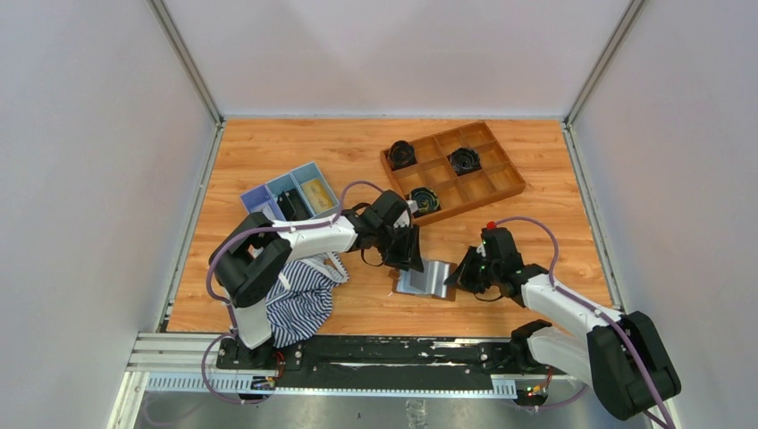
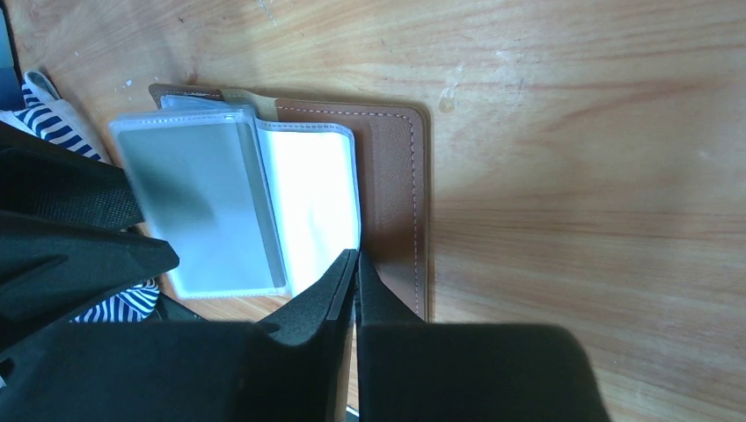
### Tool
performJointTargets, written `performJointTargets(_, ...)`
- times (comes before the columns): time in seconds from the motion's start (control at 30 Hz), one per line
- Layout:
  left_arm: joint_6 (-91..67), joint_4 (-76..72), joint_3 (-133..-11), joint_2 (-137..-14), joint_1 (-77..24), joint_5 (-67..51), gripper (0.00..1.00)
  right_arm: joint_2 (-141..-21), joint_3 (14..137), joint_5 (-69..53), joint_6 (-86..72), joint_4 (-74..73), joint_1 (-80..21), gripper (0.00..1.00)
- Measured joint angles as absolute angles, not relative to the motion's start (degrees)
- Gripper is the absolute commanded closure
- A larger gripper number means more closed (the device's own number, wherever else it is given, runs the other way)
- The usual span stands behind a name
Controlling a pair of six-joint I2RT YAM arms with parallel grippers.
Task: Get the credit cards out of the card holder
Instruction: Remove the credit card from the card holder.
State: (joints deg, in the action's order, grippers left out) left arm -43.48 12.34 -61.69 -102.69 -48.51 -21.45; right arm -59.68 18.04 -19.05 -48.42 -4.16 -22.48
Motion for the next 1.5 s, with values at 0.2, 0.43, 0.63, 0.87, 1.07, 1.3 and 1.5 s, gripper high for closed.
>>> performJointTargets(0.2,-44.2,11.2,-62.2,-102.7,-49.0,-23.4,0.56,-59.8,18.0,-19.1,-48.4,-4.1,-22.5,0.94)
performJointTargets(0.43,-44.6,10.7,-64.1,-102.7,-50.5,-24.4,0.56,-58.5,18.0,-19.5,-48.4,-4.6,-22.1,0.84)
performJointTargets(0.63,-44.6,10.7,-66.7,-103.0,-52.1,-25.2,0.56,-52.1,19.0,-18.5,-47.2,-9.6,-20.6,0.65)
performJointTargets(0.87,-44.2,10.6,-68.3,-104.6,-53.7,-26.4,0.56,-48.6,20.0,-17.3,-46.3,-12.6,-18.6,0.67)
performJointTargets(1.07,-44.0,12.8,-68.3,-104.6,-53.3,-24.3,0.55,-49.2,20.0,-18.0,-45.7,-13.3,-18.4,0.74)
performJointTargets(1.3,-44.6,13.0,-65.9,-104.6,-51.2,-23.2,0.5,-55.7,21.3,-23.9,-45.7,-9.2,-18.4,0.77)
performJointTargets(1.5,-44.9,12.3,-65.5,-105.4,-50.1,-23.5,0.5,-60.4,21.9,-26.9,-45.9,-5.5,-18.7,0.77)
